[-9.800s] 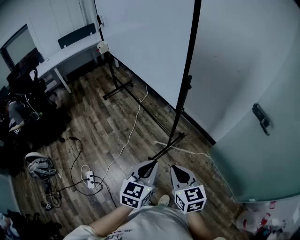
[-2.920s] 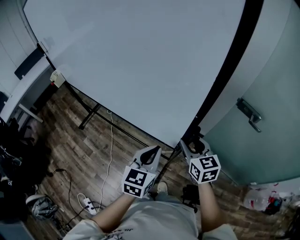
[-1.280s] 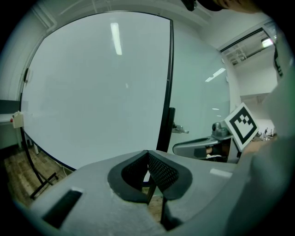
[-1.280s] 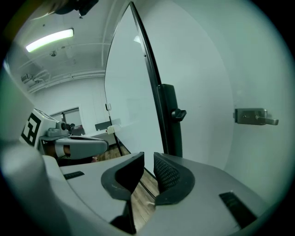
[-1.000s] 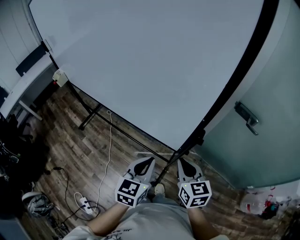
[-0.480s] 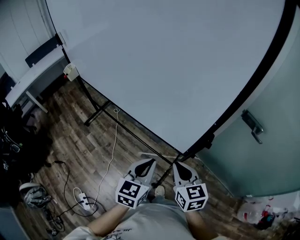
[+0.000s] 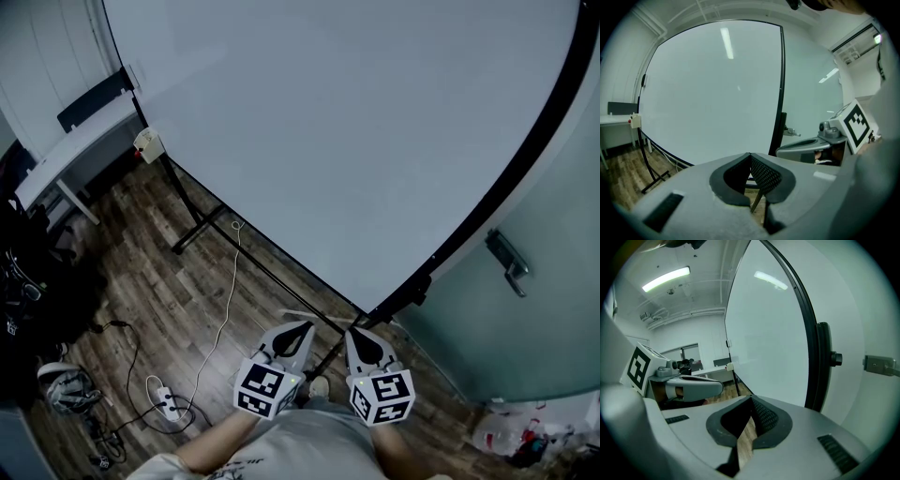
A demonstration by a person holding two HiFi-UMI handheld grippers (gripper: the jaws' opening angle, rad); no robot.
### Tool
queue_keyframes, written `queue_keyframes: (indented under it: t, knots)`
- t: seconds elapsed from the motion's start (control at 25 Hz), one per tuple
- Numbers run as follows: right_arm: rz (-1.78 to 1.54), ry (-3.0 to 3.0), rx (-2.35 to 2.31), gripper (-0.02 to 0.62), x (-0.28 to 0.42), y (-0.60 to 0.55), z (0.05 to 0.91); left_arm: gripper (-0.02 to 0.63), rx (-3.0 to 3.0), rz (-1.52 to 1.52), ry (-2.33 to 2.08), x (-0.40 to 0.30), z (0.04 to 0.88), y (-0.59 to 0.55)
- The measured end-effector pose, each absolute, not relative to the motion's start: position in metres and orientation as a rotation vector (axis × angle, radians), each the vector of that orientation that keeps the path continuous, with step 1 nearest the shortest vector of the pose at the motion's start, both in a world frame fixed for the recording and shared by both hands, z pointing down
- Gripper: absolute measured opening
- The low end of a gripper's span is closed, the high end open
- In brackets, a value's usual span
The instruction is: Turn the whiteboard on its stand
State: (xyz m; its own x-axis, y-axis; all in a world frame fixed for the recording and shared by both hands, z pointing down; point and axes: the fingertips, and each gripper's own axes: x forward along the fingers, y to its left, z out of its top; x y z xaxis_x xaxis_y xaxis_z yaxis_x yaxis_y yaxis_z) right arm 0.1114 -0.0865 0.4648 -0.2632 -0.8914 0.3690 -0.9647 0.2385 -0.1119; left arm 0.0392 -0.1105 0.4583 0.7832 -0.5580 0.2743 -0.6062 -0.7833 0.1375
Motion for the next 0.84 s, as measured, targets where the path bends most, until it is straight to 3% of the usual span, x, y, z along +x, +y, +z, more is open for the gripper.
queue_keyframes:
  t: [0.84]
  knots:
    - [0.445, -2.305, 1.733, 0.006, 0.115, -0.093, 0.459, 0.011, 2.769, 0.329, -0.871, 0.055, 0.456, -0.116]
